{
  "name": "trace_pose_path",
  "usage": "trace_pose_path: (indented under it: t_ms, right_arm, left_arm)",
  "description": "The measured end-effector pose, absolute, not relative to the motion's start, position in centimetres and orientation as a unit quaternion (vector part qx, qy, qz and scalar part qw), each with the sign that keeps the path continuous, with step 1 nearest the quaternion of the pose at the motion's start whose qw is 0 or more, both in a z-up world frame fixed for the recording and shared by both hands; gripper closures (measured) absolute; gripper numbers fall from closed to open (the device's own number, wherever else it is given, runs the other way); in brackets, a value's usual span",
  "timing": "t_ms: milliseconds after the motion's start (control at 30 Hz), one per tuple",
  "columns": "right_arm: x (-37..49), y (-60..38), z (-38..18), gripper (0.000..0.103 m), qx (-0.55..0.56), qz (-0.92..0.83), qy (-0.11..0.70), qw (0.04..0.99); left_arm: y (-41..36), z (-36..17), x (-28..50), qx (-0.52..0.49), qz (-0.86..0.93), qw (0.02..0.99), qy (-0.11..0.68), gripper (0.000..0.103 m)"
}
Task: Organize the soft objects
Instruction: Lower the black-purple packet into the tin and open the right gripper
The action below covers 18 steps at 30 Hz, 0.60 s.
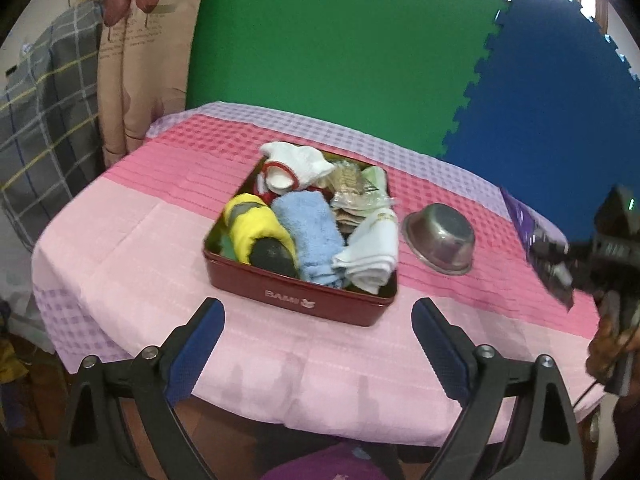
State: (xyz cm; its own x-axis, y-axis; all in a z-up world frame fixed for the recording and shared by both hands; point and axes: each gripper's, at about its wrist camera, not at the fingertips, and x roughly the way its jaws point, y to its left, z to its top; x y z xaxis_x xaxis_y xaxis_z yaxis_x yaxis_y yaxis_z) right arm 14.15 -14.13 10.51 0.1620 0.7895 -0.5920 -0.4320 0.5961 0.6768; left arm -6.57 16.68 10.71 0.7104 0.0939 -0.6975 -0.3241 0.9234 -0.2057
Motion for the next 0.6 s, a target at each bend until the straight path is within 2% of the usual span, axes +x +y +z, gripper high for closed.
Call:
trace_pose_path:
  t_ms: [133,267,600]
  right_arm:
    - [14.3,-8.4,12.1,0.078,0.166,0.442,0.498,0.728]
    - [14.9,-2.4,12.4,0.078,0.155,0.450,0.500,0.723]
    - [16.1,7.0,9.4,0.076,0.154,0.391,0.531,0.736]
  left_arm:
    - [17.8,10.6,-6.9,-0.162,0.137,0.909,0.360,0.005]
    - [19.3,10.3,-7.1,-0.165,0.165,0.902,0.363,0.005]
    - [19.8,10.6,-6.9,-0.102,0.228,0.898,0.362,0.002]
